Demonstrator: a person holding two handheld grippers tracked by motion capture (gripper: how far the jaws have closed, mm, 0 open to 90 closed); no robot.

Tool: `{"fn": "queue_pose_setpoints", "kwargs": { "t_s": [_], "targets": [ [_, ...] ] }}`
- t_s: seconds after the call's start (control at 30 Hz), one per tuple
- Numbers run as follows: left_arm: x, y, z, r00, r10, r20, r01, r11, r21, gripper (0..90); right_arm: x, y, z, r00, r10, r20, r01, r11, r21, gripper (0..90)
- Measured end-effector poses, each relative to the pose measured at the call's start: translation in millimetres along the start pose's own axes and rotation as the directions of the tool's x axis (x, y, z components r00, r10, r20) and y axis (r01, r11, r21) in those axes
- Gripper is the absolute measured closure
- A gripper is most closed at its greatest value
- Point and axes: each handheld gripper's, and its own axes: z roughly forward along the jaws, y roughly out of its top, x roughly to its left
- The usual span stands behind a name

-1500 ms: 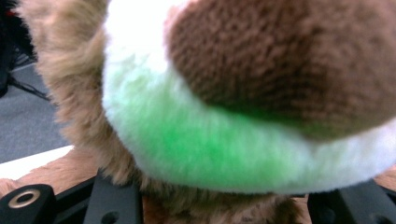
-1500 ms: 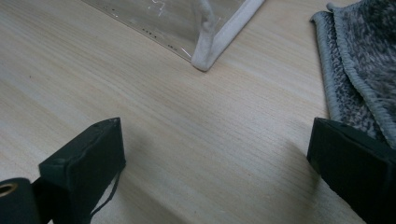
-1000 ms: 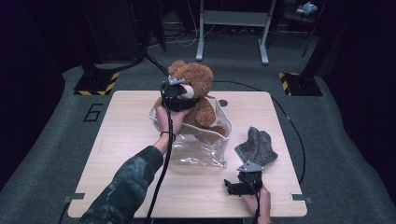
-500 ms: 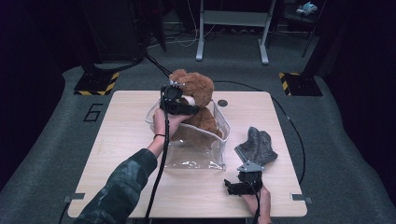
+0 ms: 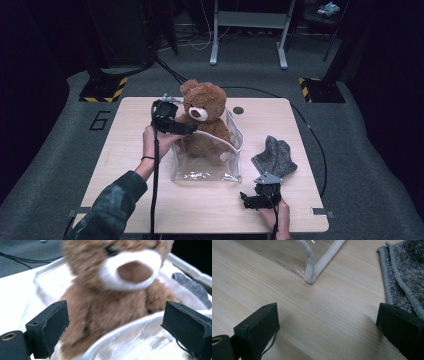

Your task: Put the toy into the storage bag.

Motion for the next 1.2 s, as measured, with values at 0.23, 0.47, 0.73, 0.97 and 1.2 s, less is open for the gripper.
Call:
{"fn": "queue_pose_setpoints", "kwargs": {
  "t_s": [0.23,0.47,0.73,0.97,1.2],
  "targets": [
    [28.8,-31.5,-34.1,0.9990,-0.035,-0.026,0.034,0.9987,-0.037,4.7,0.3,0.0,0.0,1.0000,0.001,0.001,-0.001,1.0000,0.001,3.8],
    [56.5,-70.9,-57.9,0.9953,-0.067,-0.070,0.063,0.9962,-0.061,5.0,0.2,-0.1,-0.1,1.0000,0.000,0.001,0.000,1.0000,0.001,3.7],
    [80.9,-127.9,-48.6,0.9869,-0.114,-0.114,0.113,0.9935,-0.018,4.2,0.3,0.0,0.0,1.0000,0.001,0.003,-0.001,1.0000,0.001,3.6],
    [91.5,-180.3,-20.9,0.9830,-0.100,-0.154,0.112,0.9908,0.075,3.2,0.2,-0.1,-0.1,1.0000,-0.001,0.001,0.001,1.0000,0.002,3.6],
    [98.9,-224.6,1.8,0.9760,-0.122,-0.180,0.143,0.9836,0.110,2.2,0.3,-0.1,-0.1,1.0000,0.000,0.003,0.000,1.0000,0.002,3.6]
  ]
}}
